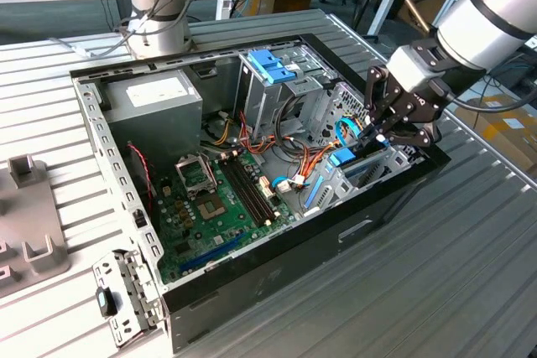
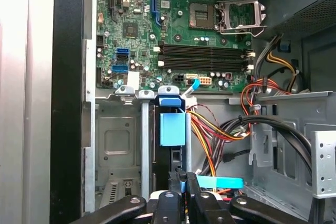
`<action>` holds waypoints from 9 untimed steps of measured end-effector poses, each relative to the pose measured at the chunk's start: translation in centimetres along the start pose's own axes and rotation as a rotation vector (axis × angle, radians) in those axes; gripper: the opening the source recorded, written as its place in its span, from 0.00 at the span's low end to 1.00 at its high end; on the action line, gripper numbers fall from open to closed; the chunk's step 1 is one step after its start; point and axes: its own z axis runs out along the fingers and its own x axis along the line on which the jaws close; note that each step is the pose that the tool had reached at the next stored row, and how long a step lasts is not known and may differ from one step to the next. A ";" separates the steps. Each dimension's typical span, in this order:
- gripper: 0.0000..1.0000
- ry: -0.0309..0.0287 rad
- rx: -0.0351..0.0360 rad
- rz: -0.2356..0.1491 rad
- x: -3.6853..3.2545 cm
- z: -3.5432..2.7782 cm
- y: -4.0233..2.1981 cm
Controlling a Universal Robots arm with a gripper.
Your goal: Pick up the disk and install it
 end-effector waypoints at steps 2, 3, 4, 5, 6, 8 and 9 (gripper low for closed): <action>0.16 0.0000 0.0000 0.000 0.03 0.14 -0.02; 0.16 0.0004 0.0000 0.000 0.06 0.33 -0.04; 0.16 0.0008 0.0000 0.000 0.07 0.40 -0.05; 0.16 0.0005 0.0000 0.000 0.08 0.43 -0.05; 0.16 0.0003 0.0000 0.000 0.09 0.45 -0.05; 0.16 -0.0001 0.0000 0.000 0.09 0.47 -0.05; 0.16 0.0001 0.0000 0.000 0.09 0.47 -0.05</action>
